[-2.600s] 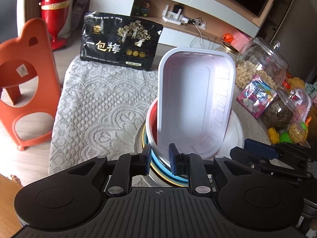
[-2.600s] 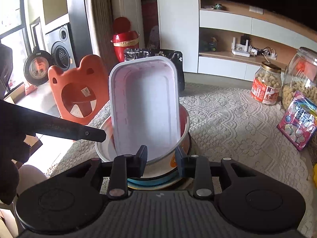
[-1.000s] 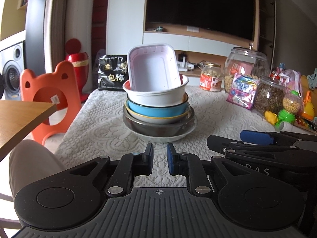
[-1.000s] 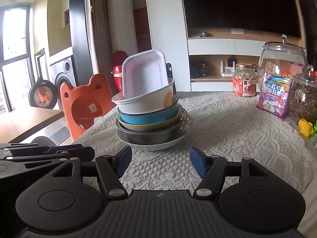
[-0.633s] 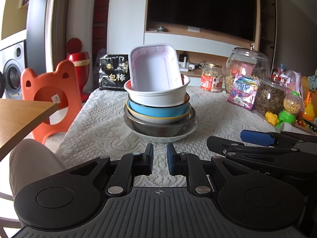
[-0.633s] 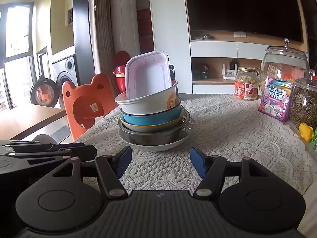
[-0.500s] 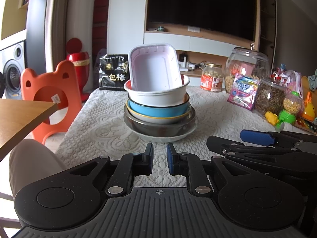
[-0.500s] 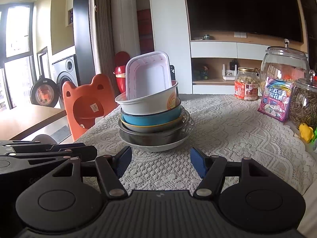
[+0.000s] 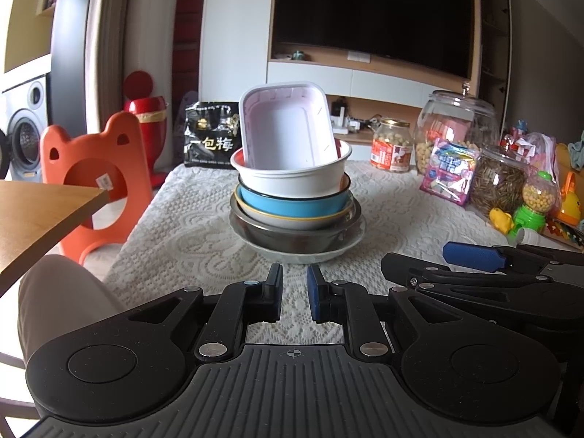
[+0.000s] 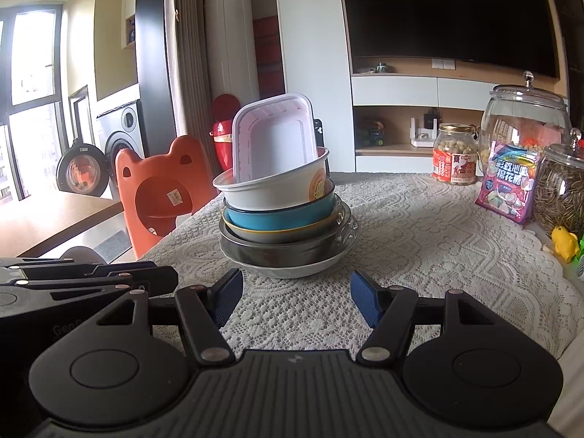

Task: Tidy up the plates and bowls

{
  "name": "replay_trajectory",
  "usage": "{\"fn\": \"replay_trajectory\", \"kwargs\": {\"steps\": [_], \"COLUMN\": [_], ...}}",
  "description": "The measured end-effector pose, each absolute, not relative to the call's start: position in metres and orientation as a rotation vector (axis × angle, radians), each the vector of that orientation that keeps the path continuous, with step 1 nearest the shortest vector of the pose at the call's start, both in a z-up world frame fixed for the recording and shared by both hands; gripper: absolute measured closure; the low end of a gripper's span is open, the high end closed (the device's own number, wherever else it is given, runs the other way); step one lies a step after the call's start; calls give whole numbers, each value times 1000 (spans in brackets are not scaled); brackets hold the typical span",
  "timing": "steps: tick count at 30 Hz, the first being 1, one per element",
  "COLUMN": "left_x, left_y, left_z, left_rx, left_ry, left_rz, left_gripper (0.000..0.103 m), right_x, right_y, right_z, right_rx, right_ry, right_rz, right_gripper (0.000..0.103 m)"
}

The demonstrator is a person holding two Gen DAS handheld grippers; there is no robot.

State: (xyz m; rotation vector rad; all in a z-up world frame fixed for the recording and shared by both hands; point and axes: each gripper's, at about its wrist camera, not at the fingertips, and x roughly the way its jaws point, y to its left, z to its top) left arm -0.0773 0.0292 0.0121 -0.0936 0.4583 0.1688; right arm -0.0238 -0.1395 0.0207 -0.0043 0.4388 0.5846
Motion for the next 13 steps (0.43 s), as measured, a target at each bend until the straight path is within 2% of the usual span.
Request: {"fn": "replay_trajectory", "kwargs": {"steps": [13], "left_x": [-77], "left_y": [33], "left_z": [11], "left_rx": [-125], "left_ry": [474], "left_rz": [172], "left_gripper": [85], "right_x": [-22], "right_y": [-141], "right_z": [20], "right_rx": [10], "right_ry": [451], "right_rz": [590], "right_gripper": [37]}}
